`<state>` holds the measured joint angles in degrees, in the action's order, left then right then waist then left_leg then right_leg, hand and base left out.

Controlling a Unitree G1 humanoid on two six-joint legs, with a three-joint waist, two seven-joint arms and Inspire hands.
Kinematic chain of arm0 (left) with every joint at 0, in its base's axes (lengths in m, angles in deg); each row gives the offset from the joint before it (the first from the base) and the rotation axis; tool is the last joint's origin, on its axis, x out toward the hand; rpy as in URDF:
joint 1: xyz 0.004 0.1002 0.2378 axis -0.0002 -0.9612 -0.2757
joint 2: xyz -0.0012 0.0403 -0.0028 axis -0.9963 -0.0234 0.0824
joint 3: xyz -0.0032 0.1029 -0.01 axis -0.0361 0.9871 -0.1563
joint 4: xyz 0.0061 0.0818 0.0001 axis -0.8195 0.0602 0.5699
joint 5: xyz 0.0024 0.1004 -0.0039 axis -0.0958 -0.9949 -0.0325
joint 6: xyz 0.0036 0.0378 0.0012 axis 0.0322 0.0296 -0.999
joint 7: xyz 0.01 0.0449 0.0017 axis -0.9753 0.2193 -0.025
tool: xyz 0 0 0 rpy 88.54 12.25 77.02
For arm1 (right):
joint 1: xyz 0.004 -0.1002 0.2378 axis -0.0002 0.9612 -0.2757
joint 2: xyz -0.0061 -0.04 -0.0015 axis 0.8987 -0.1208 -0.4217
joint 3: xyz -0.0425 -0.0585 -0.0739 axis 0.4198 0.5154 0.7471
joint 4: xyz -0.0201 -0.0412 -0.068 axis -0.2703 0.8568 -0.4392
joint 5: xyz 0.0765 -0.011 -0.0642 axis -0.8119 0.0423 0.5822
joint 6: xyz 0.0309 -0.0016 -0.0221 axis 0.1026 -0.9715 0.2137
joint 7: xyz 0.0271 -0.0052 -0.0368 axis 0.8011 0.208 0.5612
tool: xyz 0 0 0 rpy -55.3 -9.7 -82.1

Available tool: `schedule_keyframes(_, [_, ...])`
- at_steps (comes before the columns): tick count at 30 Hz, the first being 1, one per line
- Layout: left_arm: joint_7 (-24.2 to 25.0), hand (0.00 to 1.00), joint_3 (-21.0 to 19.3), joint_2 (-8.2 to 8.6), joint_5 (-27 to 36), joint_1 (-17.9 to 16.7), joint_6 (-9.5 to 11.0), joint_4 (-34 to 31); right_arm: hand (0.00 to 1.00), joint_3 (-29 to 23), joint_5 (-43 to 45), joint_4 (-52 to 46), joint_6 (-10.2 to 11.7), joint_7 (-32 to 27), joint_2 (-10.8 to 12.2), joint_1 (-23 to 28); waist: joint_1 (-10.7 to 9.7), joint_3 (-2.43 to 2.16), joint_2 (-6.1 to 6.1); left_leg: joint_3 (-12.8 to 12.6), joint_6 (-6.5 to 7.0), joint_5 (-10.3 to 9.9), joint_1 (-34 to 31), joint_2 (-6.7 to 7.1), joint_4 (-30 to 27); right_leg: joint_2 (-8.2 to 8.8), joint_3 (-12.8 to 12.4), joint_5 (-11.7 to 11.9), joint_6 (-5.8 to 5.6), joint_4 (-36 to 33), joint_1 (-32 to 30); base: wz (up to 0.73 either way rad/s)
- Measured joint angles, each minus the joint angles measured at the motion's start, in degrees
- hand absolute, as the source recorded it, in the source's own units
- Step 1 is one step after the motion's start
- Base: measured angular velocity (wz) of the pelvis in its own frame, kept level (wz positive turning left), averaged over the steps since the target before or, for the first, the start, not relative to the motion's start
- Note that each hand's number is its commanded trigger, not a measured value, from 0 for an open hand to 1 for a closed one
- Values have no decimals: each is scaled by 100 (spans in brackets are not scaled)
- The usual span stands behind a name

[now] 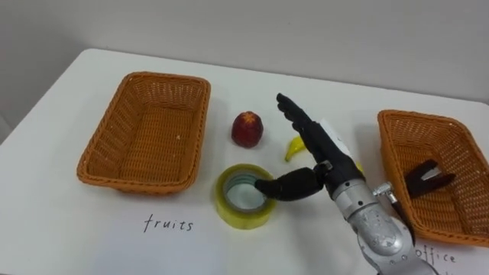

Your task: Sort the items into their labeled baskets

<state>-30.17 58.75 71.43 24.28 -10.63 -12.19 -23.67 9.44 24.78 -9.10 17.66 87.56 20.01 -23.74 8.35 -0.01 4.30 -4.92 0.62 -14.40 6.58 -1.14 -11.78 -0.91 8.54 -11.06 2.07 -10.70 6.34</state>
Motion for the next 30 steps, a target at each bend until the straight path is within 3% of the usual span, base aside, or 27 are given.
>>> schedule_keyframes(4, [4, 0, 0, 12, -2, 26, -6, 58, 0, 28, 53, 178, -18, 83, 146, -3, 4, 4, -4, 32, 0, 0, -10, 0, -2, 1, 24, 0, 0, 1, 4, 3])
schedule_keyframes(12, [17, 0, 13, 31, -2, 45, -90, 81, 0, 40, 229, 192, -65, 193, 210, -8, 15, 34, -49, 33, -1, -1, -100, -1, 31, -4, 47, 1, 1, -2, -72, 0])
schedule_keyframes(17, [16, 0, 50, 31, -4, 59, -93, 80, 0, 156, 401, 191, -74, 306, 208, -10, 13, 29, -38, 31, -1, -1, -110, -1, 33, -5, 48, 1, 1, 1, -98, 0])
schedule_keyframes(22, [13, 0, 44, 30, -8, 76, -93, 81, 0, 252, 461, 191, -87, 421, 202, -15, 20, -1, 24, 26, 0, 0, -123, -1, 22, 32, 52, 1, 1, 5, -118, 0])
schedule_keyframes(27, [13, 0, 49, 19, 39, 94, -139, 83, 0, 268, 517, 191, -222, 435, 182, -44, 26, 30, 114, 37, 0, 1, -89, 0, 21, 34, 89, 1, 1, 15, -79, 0])
schedule_keyframes(30, [13, 0, 79, 14, 41, 100, -252, 102, 0, 271, 594, 229, -329, 433, 176, -64, 38, 21, 141, 37, 0, 1, -88, 3, 0, 40, 106, 1, 1, 9, -65, 0])
